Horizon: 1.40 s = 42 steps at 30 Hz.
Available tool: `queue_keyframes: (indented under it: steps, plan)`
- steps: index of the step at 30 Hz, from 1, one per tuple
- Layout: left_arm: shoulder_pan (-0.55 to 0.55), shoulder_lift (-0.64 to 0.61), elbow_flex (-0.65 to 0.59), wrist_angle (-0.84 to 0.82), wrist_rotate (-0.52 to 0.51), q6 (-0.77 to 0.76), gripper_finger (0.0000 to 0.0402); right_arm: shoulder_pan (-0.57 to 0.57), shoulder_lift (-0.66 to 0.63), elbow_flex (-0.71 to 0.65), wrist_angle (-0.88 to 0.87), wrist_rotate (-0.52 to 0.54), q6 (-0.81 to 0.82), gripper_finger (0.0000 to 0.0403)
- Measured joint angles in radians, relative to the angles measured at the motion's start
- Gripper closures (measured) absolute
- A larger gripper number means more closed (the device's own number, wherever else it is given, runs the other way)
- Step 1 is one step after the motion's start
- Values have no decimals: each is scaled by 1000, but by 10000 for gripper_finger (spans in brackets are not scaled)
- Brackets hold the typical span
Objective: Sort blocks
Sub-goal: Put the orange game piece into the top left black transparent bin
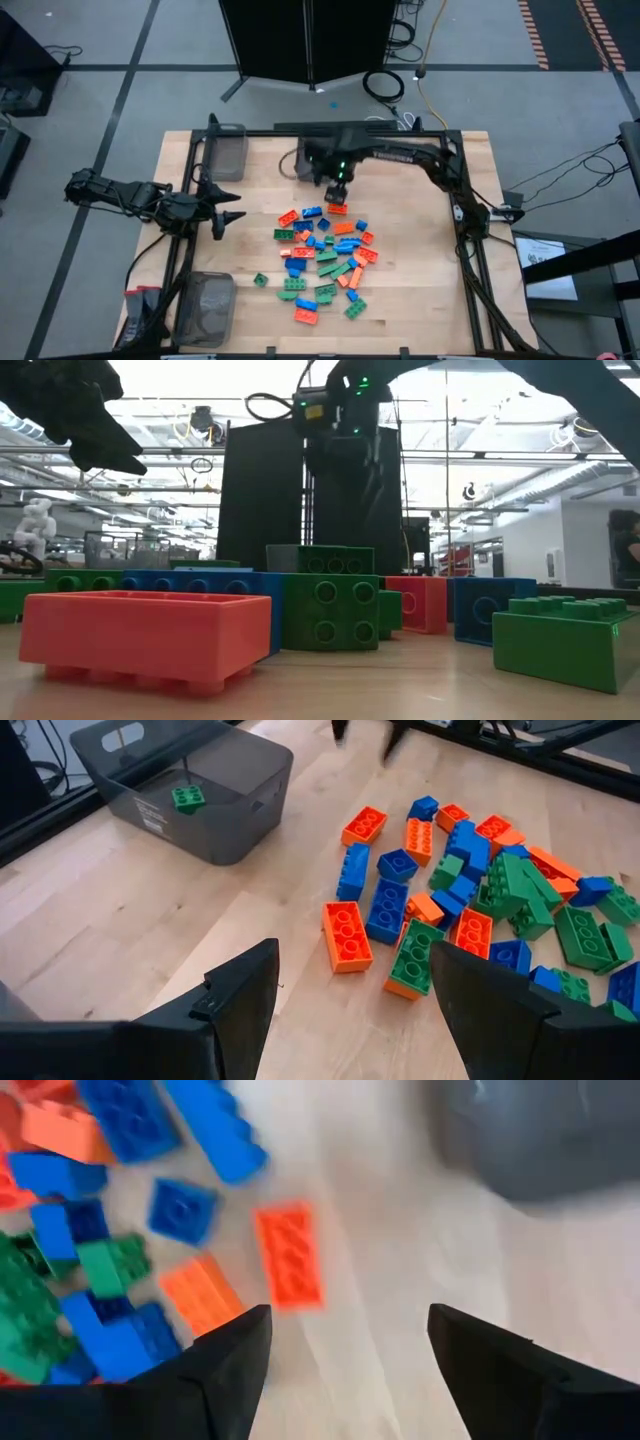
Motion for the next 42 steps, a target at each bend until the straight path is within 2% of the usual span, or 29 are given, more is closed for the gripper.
queue_keyframes:
  steps: [6, 14, 29, 38, 40, 42]
  plan:
    - [0, 0, 0, 0, 7, 0, 144, 65, 1, -130, 67, 14, -58, 138]
    - [0, 0, 0, 0, 15, 2, 144, 43, 2, -257, 231, 16, -96, 138]
    - [0, 0, 0, 1, 15, 2, 144, 31, 2, -280, 343, 3, -105, 138]
    - [0, 0, 0, 1, 15, 5, 144, 31, 0, -383, 441, 26, -88, 138]
    - [0, 0, 0, 1, 15, 5, 144, 31, -2, -397, 462, 42, -87, 146]
    - [0, 0, 0, 1, 14, 5, 144, 32, -2, -406, 461, 75, -96, 171]
